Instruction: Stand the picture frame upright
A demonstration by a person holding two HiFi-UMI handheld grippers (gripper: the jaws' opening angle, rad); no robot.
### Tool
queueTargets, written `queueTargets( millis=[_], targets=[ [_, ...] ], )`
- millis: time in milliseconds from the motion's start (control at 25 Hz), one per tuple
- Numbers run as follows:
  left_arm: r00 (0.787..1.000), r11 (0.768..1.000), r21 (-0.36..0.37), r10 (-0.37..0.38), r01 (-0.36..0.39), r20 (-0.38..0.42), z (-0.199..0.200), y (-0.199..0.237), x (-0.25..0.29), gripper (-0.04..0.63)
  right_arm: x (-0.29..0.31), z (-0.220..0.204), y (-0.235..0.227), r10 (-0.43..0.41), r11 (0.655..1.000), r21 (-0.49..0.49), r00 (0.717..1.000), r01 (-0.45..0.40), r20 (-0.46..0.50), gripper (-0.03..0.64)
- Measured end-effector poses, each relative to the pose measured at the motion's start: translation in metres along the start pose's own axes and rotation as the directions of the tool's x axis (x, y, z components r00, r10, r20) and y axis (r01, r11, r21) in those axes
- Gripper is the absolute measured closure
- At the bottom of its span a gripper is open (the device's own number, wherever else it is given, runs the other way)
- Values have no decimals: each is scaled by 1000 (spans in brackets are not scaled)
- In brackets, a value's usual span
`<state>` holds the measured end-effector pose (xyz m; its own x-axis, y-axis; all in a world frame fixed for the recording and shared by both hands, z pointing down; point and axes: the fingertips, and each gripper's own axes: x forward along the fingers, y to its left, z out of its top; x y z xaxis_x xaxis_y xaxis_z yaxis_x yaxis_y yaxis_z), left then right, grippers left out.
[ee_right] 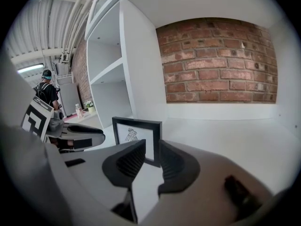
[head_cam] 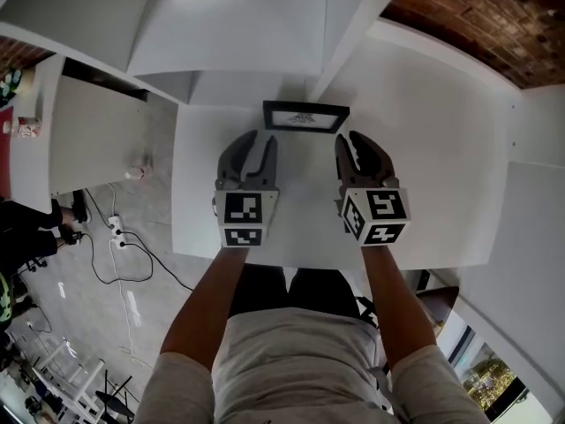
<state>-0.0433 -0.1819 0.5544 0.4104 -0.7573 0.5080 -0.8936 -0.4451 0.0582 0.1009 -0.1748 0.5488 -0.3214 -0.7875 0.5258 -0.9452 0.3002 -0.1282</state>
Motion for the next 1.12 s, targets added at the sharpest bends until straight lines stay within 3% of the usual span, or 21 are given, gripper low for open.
queueTargets(
  millis=[360,720,1120],
  targets=[
    [1000,999,-32,-22,22,-6,9,-9,-34,477,-30,15,19,79,997,-25,997,-78,3,552],
    [999,999,-40,-33,34,17,31,-10,-80,566,-67,33,43,175,983,-63,985,-175,-4,581],
    [998,998,-34,-59,60,7,55,-30,-133,580,-109,38,74,239,968,-75,970,-241,-34,585]
  ],
)
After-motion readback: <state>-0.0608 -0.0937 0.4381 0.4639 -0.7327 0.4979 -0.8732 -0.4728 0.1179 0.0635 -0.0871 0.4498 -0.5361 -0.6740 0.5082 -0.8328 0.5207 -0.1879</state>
